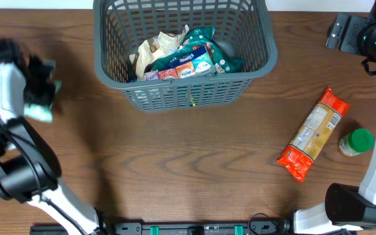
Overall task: Pack container
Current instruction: 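Carry the mint-green wrapper into the basket and release it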
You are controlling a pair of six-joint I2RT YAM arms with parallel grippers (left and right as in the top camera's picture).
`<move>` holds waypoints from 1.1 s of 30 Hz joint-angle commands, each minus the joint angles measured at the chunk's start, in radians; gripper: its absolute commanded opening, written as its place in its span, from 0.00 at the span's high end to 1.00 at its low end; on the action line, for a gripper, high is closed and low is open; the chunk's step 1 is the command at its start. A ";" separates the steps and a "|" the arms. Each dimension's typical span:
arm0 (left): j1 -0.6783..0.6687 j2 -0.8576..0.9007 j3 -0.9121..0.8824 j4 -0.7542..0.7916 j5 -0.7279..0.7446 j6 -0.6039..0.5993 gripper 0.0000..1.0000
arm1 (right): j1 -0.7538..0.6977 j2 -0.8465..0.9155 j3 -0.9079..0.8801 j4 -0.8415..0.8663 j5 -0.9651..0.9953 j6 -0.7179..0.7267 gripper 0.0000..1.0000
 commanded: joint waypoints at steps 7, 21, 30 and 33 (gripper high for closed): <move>-0.224 -0.133 0.475 -0.070 0.043 -0.125 0.94 | -0.001 0.000 -0.003 0.003 0.010 -0.018 0.01; -0.640 -0.020 0.534 0.010 0.274 0.504 0.94 | -0.002 0.000 -0.003 0.009 0.010 -0.040 0.01; -0.643 0.184 0.533 -0.003 0.210 0.466 0.94 | -0.002 0.000 -0.003 0.010 0.010 -0.040 0.01; -0.643 0.224 0.533 -0.006 0.211 0.456 0.92 | -0.002 0.000 -0.003 0.010 0.010 -0.040 0.01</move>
